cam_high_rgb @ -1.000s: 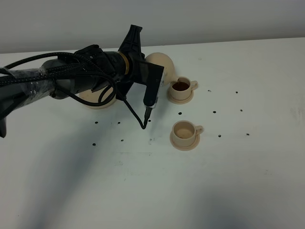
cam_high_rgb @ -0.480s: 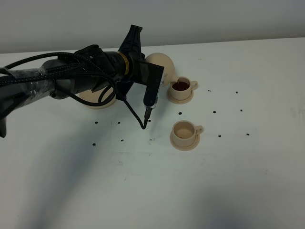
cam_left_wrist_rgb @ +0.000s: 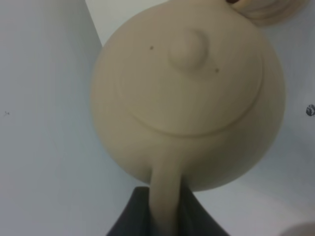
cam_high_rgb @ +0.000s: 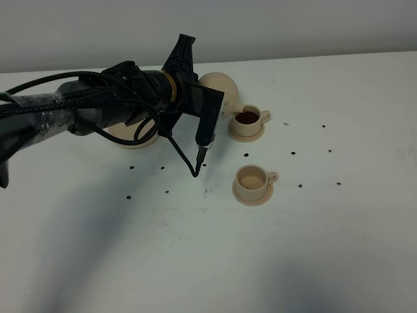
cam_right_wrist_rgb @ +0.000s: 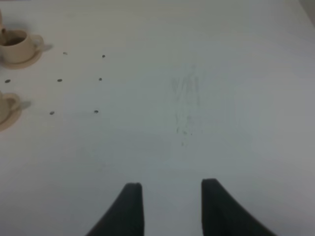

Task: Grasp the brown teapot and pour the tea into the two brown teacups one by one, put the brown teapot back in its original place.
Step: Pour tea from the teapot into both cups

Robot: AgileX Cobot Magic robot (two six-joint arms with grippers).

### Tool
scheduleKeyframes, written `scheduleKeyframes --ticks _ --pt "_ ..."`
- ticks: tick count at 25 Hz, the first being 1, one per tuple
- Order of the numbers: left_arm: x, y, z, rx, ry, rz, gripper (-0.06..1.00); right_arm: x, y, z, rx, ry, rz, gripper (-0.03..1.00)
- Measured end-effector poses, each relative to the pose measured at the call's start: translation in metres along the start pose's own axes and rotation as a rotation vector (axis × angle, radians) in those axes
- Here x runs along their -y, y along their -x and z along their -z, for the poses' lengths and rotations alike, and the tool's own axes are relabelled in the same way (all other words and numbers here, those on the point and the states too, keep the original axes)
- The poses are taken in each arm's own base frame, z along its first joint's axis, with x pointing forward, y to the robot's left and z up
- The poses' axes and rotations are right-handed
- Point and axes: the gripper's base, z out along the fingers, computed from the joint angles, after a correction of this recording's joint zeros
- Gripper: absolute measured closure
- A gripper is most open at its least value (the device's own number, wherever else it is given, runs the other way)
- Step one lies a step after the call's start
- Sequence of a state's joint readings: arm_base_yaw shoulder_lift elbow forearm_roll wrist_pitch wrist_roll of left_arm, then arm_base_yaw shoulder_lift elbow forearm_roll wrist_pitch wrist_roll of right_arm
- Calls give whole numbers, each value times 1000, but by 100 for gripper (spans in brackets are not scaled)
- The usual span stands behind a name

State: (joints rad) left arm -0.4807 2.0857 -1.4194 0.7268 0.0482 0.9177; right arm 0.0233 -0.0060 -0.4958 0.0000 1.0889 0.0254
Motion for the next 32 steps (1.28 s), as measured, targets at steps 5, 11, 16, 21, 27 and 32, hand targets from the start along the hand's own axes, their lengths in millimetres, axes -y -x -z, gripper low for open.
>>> scheduleKeyframes --ticks 5,11,16,21,27,32 --pt "0 0 0 0 0 0 86 0 0 0 0 0 0 66" --pt "0 0 0 0 0 -19 86 0 0 0 0 0 0 66" --pt "0 0 0 0 -2 -25 86 0 0 0 0 0 0 66" --pt "0 0 0 1 -3 -17 86 0 0 0 0 0 0 66" --pt "0 0 0 1 -3 2 86 0 0 0 0 0 0 66" --pt "0 0 0 1 -3 112 86 0 0 0 0 0 0 66"
